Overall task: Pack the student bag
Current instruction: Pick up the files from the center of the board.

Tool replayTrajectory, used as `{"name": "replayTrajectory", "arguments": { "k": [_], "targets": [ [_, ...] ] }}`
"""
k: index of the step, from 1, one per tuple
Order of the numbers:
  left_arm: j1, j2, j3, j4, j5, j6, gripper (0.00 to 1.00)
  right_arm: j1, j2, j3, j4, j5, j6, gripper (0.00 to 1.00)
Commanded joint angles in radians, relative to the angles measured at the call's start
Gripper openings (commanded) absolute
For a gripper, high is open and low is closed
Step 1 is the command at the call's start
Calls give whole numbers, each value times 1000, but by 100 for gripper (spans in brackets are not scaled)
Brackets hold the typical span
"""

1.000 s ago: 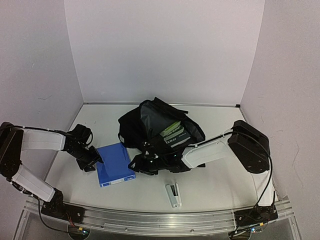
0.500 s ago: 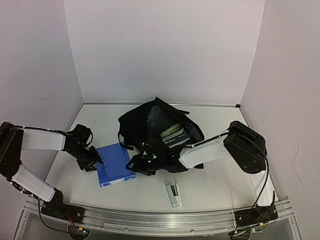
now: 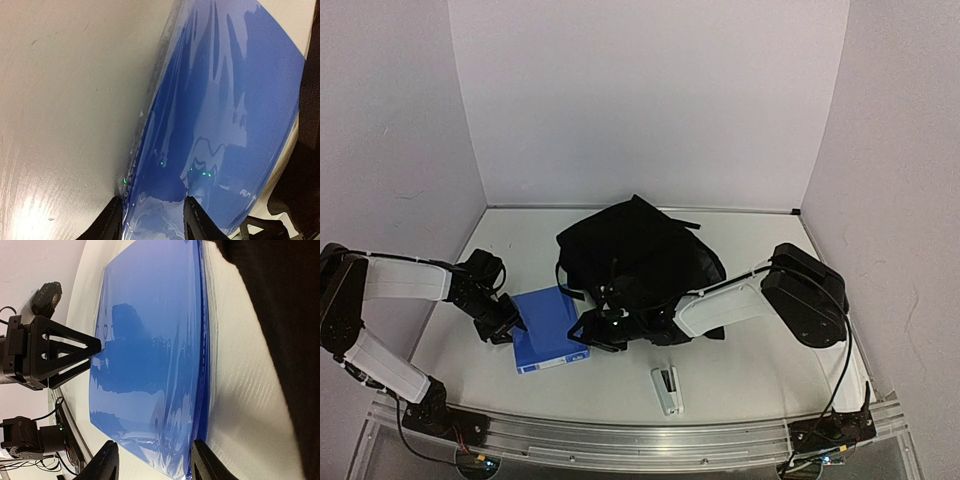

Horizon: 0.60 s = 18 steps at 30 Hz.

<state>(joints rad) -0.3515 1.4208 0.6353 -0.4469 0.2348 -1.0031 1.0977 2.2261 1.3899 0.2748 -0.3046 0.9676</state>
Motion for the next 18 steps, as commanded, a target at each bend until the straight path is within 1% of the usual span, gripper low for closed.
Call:
{"name": "replayTrajectory", "arguments": {
  "k": [1, 4, 6, 8, 10, 12, 16, 18],
  "targets": [
    [0, 1, 36, -22, 21, -3, 38, 12, 9, 35, -5, 8, 21, 48],
    [0, -5, 28, -25, 18, -7, 31, 12, 4, 31, -32, 59, 33, 48],
    [0, -11, 21, -25, 21, -13, 29, 12, 17, 31, -33, 44, 44, 48],
    [0, -17, 17, -23, 23, -16, 27, 13, 33, 31, -11, 2, 62, 46],
    [0, -26, 14, -25, 24, -19, 21, 15, 34, 23, 32, -22, 83, 45],
    [1, -42, 12, -38, 15, -23, 14, 15, 19, 12, 47, -10, 87, 45],
    [1, -127, -2, -51, -9, -25, 7, 16, -21, -21, 47, 43, 86, 46],
    [1, -181, -17, -49, -14, -28, 5, 15, -37, -34, 47, 57, 91, 46]
  ]
}}
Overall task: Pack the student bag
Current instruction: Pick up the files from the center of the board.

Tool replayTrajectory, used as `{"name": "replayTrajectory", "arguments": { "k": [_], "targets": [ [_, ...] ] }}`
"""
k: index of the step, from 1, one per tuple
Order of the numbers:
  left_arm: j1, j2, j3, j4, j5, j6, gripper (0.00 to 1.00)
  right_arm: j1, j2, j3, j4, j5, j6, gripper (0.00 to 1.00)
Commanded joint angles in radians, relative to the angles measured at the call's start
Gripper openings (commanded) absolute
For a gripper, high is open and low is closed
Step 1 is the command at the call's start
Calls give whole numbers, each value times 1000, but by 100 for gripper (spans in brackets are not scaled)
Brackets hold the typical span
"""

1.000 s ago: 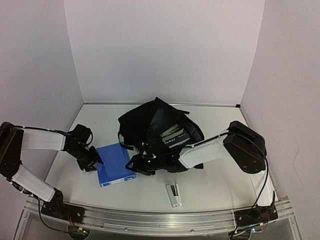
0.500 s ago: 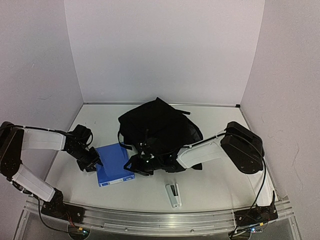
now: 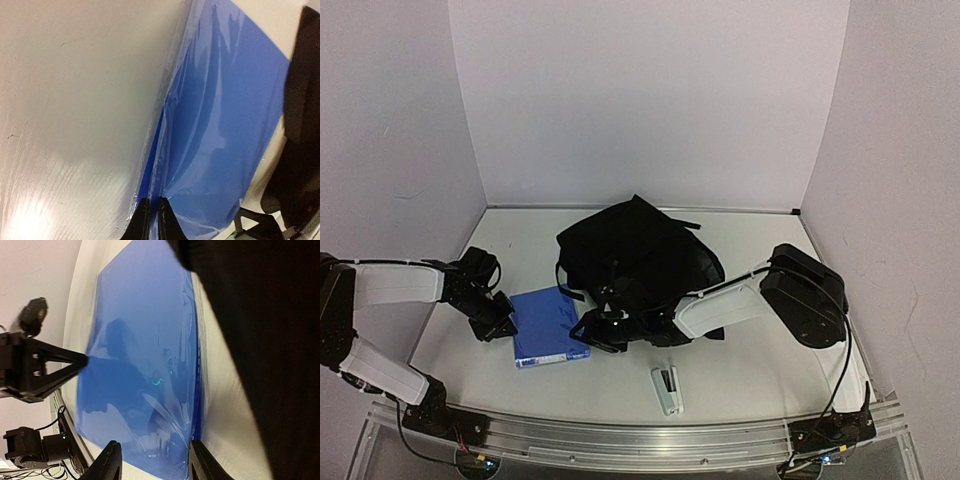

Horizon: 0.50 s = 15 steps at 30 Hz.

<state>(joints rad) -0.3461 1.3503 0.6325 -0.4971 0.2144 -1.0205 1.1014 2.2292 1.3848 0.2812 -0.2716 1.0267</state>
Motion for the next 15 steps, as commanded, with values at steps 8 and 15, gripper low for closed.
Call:
{"name": "replayTrajectory", "arguments": {
  "k": [8, 15],
  "targets": [
    [-4, -291, -41, 17, 17, -7, 0, 11, -150, -76, 41, 99, 24, 52],
    [-4, -445, -12, -17, -55, -71, 0, 11, -299, -146, 45, 183, 85, 77]
  ]
}}
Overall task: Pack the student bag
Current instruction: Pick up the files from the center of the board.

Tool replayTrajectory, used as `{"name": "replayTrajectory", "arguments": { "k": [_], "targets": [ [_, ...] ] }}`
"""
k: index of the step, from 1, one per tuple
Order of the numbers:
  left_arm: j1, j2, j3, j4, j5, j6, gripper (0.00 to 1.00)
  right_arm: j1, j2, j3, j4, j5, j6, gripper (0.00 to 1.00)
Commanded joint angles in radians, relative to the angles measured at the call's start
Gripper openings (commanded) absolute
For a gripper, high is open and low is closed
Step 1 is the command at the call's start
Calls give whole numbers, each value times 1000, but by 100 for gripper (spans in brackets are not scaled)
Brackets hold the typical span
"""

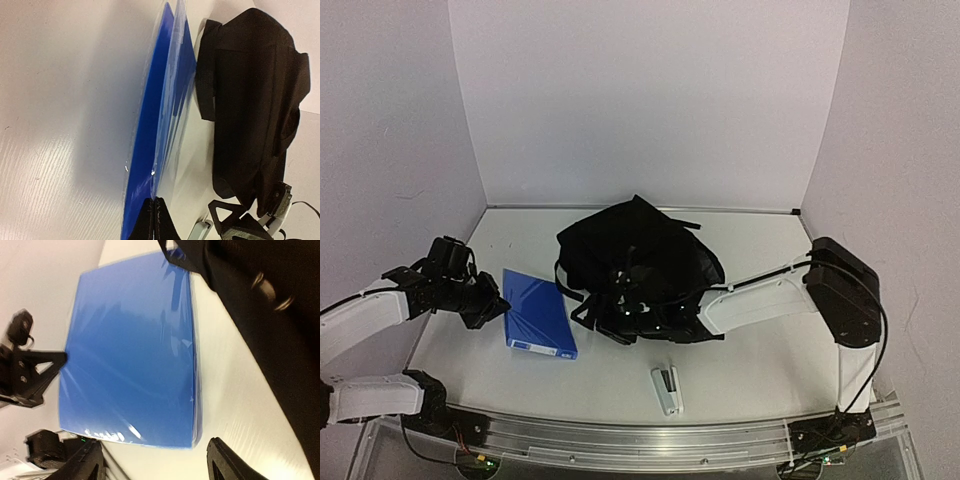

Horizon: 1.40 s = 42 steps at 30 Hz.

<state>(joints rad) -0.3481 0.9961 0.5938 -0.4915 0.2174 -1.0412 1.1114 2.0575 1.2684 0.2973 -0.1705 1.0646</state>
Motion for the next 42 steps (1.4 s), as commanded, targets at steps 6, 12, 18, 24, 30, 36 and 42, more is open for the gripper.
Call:
{"name": "replayTrajectory", "arguments": {
  "k": [6, 12, 18, 24, 30, 36, 42],
  "targets": [
    [-2, -214, 63, -59, -107, -129, 0, 1, -232, -92, 76, 109, 132, 80],
    [-2, -262, 124, -58, -160, -179, 0, 2, -301, -142, 158, 102, 210, 83],
    [-2, -236, 116, 100, -175, -281, 0, 4, -295, -159, 259, 38, 313, 84],
    [-3, -157, 138, 230, -145, -320, 0, 12, -233, -149, 358, -13, 395, 87],
    [-7, -148, 163, 302, -156, -339, 0, 24, -145, -111, 446, -71, 454, 88],
    [-29, -122, 180, 341, -142, -360, 0, 27, -57, -58, 506, -82, 499, 88],
    [-64, -110, 181, 365, -146, -376, 0, 27, -30, -12, 514, -20, 500, 88]
  ]
}}
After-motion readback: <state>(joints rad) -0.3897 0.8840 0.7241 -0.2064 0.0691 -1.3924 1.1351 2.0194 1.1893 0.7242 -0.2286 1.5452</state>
